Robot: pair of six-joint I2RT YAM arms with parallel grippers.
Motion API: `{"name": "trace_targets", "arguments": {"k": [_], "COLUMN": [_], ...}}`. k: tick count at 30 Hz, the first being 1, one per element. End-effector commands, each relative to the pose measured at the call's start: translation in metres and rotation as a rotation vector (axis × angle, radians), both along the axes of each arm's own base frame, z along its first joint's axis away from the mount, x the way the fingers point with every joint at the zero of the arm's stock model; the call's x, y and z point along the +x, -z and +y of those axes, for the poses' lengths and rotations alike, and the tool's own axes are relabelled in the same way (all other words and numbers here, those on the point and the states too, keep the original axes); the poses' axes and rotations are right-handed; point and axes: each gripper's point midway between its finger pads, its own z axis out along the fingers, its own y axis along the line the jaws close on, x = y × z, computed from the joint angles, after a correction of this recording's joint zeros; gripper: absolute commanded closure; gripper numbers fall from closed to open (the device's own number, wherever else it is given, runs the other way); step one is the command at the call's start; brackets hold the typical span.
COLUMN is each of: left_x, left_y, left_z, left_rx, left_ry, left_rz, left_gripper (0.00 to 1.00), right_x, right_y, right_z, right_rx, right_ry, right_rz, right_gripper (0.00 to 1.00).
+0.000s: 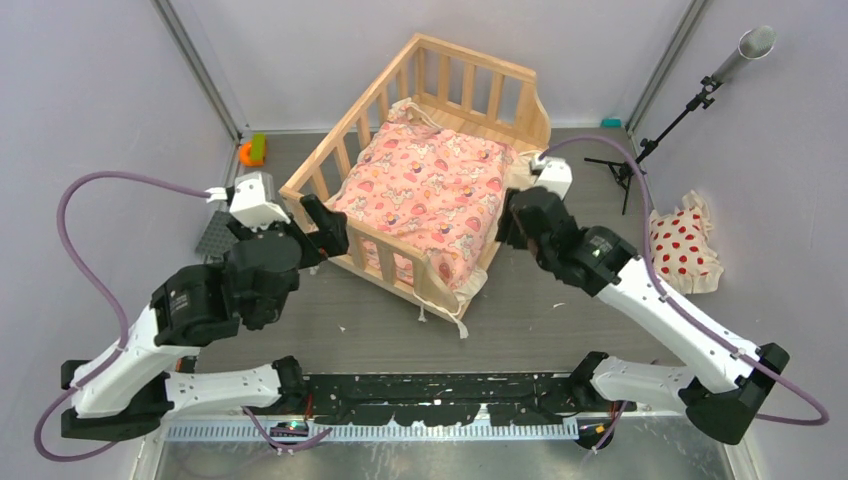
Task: Set up the pet bed
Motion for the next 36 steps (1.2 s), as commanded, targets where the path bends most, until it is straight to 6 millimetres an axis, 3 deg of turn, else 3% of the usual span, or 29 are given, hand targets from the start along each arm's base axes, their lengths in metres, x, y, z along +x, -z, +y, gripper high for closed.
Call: {"name": "trace_targets", "arguments": {"k": [1, 4, 8, 11, 19, 23, 26, 29, 34, 36], "left_x": [0.005, 0.014, 0.036, 0.051, 0.082, 0.080, 0.081, 0.089, 0.106, 0.110], "left_y": [0.012, 0.026, 0.051, 0.065, 0.074, 0.084, 0.084, 0.086, 0.100, 0.108], "left_z": [0.021, 0.017, 0.010, 0.002, -0.019, -0.003, 0.013, 0.025, 0.023, 0.018], "left_rx": [0.062, 0.052, -0.016, -0.032, -0.099, -0.063, -0.059, -0.055, -0.007, 0.017], "left_ry": [-0.137, -0.154, -0.161, -0.173, -0.214, -0.304, -0.363, -0.390, -0.356, -0.316], "left_rz": [0.054, 0.116, 0.226, 0.261, 0.284, 0.305, 0.280, 0.298, 0.374, 0.398], "left_gripper": [0.00, 0.00, 0.00, 0.00, 0.00, 0.01, 0.12, 0.16, 0.19, 0.30], "right_x": [0.031, 0.043, 0.045, 0.040, 0.032, 0.031, 0.030, 0.029, 0.027, 0.027], "right_y": [-0.051, -0.066, -0.077, -0.072, -0.050, -0.045, -0.041, -0.035, -0.030, -0.032], "right_z": [-0.024, -0.031, -0.033, -0.035, -0.040, -0.042, -0.041, -0.037, -0.036, -0.038], "right_rx": [-0.006, -0.005, 0.013, 0.018, -0.002, -0.013, -0.010, 0.004, 0.012, 0.008], "right_ry": [0.048, 0.066, 0.074, 0.076, 0.076, 0.075, 0.070, 0.056, 0.052, 0.058], "right_rz": [-0.060, -0.070, -0.092, -0.084, -0.051, -0.043, -0.032, -0.021, -0.011, -0.018], "right_gripper": [0.41, 0.41, 0.41, 0.41, 0.41, 0.41, 0.41, 0.41, 0.41, 0.41]}}
